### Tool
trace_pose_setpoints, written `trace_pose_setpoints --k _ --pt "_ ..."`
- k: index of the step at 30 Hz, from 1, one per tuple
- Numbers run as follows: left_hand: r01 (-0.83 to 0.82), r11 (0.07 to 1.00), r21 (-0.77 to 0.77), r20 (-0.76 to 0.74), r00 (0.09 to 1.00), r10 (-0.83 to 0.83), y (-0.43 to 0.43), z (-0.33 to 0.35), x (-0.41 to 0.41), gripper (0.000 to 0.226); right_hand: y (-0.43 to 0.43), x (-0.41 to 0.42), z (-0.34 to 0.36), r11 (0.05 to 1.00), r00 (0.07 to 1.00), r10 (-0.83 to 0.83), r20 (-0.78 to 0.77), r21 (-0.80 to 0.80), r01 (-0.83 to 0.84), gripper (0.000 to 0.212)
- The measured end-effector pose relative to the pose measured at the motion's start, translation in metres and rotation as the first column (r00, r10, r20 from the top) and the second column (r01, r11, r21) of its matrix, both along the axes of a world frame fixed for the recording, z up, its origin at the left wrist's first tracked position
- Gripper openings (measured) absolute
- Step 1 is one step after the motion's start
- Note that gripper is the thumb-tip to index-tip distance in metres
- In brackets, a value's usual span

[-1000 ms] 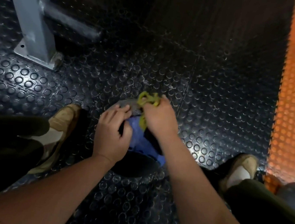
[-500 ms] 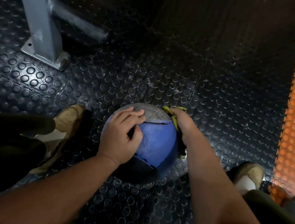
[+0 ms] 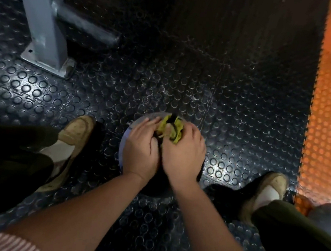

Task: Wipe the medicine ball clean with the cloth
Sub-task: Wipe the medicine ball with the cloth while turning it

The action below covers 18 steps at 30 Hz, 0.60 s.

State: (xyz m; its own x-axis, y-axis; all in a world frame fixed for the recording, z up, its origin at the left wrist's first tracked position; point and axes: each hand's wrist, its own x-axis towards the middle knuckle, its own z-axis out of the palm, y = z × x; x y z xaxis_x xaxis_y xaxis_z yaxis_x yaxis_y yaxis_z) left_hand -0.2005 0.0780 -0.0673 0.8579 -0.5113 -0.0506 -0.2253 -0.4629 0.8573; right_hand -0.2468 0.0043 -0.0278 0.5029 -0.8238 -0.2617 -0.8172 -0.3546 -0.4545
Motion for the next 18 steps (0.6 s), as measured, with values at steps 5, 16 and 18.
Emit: trace_pose_setpoints --k 5,16,18 --pt "0.021 1.000 0.002 0.043 0.999 -0.022 0.005 0.001 -0.018 0.050 -0.078 0.023 -0.014 0.868 0.971 -0.165 -0.172 0.443 0.226 0.044" --pt "-0.089 0.995 0.034 -0.072 0.993 0.091 -0.016 0.002 0.004 0.052 0.006 -0.013 -0.010 0.998 0.995 -0.036 0.088 -0.055 0.041 0.061" --pt "-0.088 0.996 0.004 -0.097 0.991 0.087 -0.018 0.002 0.006 0.051 0.031 -0.030 -0.012 0.989 0.984 0.015 0.180 -0.148 0.012 0.063"
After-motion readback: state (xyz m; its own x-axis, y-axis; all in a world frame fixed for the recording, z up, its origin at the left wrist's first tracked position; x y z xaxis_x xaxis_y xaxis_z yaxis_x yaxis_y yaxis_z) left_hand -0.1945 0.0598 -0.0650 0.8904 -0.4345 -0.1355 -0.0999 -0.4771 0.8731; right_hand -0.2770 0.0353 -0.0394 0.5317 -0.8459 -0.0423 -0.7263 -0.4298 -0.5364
